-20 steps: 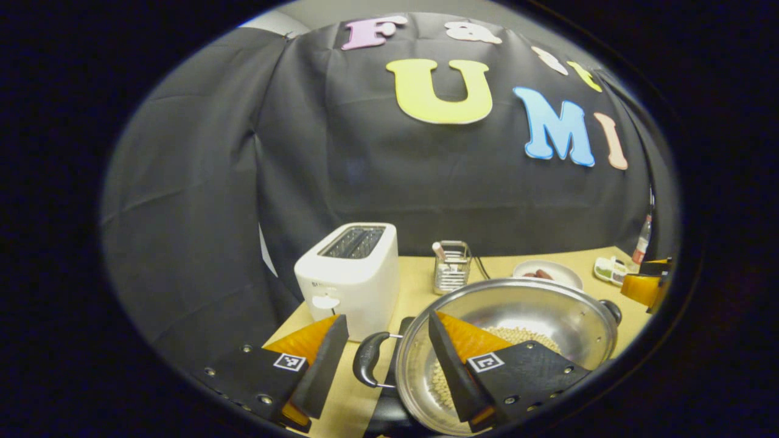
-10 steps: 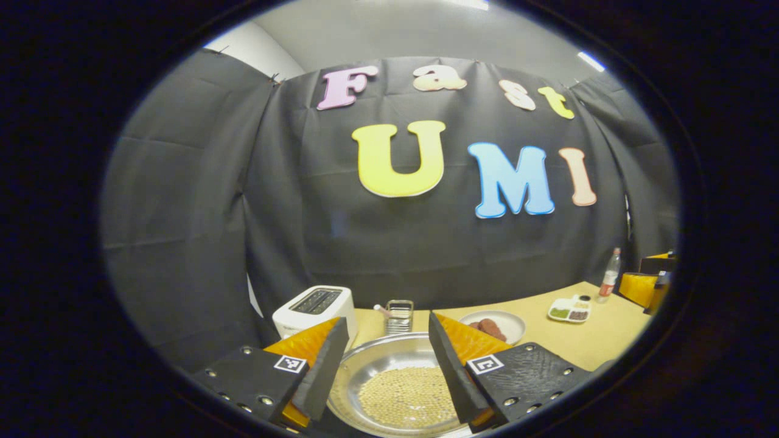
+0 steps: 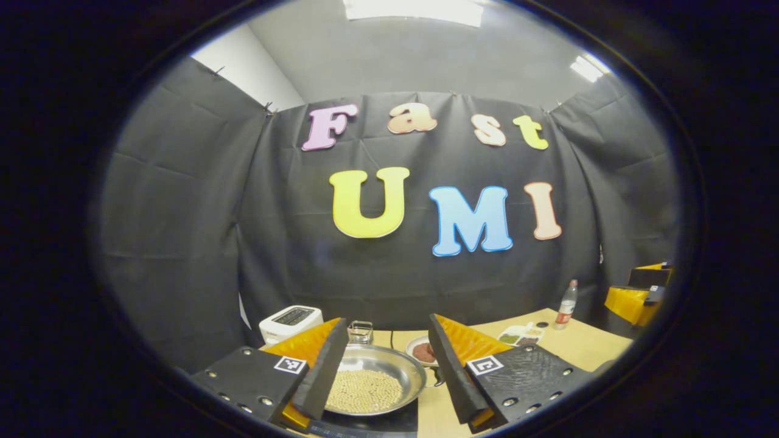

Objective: First push the handle of the pot to place it horizontally, then grasp the pot with both hands and set it on the induction cooktop.

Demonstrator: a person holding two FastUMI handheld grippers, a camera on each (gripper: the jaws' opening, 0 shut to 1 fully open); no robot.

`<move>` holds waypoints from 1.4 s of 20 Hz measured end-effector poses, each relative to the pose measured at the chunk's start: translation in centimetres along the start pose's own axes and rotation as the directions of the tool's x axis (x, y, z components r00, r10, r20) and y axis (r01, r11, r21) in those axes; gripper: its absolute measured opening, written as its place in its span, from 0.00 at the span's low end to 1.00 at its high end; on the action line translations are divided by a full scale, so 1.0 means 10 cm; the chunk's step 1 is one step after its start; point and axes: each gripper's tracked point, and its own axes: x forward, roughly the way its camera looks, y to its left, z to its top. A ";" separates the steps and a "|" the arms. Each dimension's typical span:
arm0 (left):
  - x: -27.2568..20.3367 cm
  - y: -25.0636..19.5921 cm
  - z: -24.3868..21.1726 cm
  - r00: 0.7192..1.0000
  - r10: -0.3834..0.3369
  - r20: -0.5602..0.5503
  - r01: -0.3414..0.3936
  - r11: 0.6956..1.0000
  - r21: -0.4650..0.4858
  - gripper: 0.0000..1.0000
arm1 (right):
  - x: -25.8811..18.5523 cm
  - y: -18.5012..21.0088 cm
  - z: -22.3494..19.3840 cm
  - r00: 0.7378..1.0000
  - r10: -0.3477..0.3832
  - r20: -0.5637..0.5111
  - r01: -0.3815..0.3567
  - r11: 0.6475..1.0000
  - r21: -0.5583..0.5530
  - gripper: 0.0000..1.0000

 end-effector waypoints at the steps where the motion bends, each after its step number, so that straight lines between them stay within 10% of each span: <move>1: -0.11 -0.07 0.06 1.000 -0.001 0.008 0.001 1.000 0.005 0.80 | -0.09 -0.06 0.02 1.000 0.000 0.008 0.000 1.000 -0.001 0.94; 15: -1.35 -0.69 0.58 0.996 -0.043 0.073 0.041 0.999 0.030 0.77 | -1.22 -0.75 0.27 0.997 -0.044 0.060 0.041 0.998 0.043 0.98; 28: -2.07 -0.14 0.62 0.997 -0.027 0.067 0.024 0.999 0.037 0.77 | -1.84 -0.46 0.40 0.994 -0.083 0.073 0.079 0.996 0.049 0.94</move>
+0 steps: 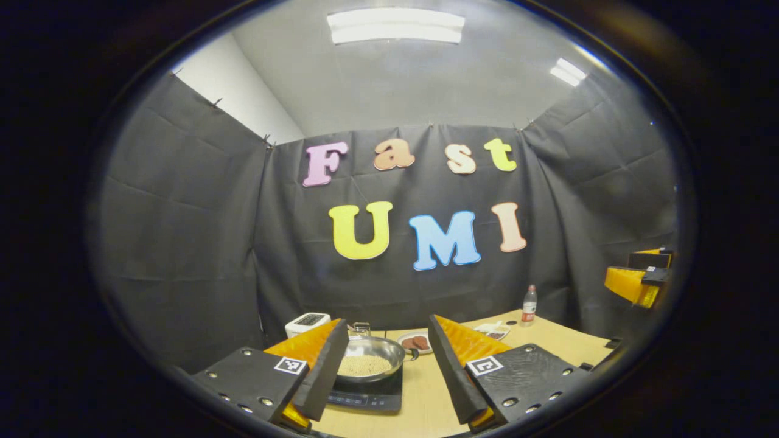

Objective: First push the handle of the pot to place it horizontally, then grasp the pot with both hands and set it on the induction cooktop.

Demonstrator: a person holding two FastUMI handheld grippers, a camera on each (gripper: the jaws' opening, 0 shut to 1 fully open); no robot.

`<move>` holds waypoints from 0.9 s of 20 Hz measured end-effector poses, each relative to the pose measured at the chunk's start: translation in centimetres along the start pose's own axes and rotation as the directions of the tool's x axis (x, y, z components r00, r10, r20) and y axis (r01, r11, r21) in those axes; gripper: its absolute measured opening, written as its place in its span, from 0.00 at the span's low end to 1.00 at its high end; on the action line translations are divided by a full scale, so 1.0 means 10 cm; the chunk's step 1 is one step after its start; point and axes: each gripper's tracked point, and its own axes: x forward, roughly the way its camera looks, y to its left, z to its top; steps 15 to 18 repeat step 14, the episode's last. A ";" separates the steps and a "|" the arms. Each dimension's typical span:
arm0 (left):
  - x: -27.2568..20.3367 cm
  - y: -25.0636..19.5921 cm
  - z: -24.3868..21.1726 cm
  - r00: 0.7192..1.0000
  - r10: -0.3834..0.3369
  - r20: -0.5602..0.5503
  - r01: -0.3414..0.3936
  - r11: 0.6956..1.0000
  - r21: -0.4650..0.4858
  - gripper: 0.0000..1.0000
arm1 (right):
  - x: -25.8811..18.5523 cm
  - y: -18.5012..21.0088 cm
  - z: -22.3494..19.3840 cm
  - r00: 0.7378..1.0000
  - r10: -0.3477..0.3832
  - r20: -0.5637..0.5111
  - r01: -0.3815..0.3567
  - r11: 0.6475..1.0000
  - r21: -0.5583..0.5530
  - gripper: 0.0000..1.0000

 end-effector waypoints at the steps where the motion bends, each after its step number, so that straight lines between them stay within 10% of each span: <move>1: -0.04 0.04 0.02 1.000 0.000 0.002 0.000 1.000 -0.005 0.77 | -0.04 0.00 0.01 1.000 -0.004 0.003 0.004 1.000 -0.003 0.94; 18: -0.14 0.16 0.07 1.000 0.003 0.018 -0.003 1.000 -0.019 0.77 | -0.18 0.10 0.04 1.000 -0.009 0.006 0.009 1.000 -0.009 0.98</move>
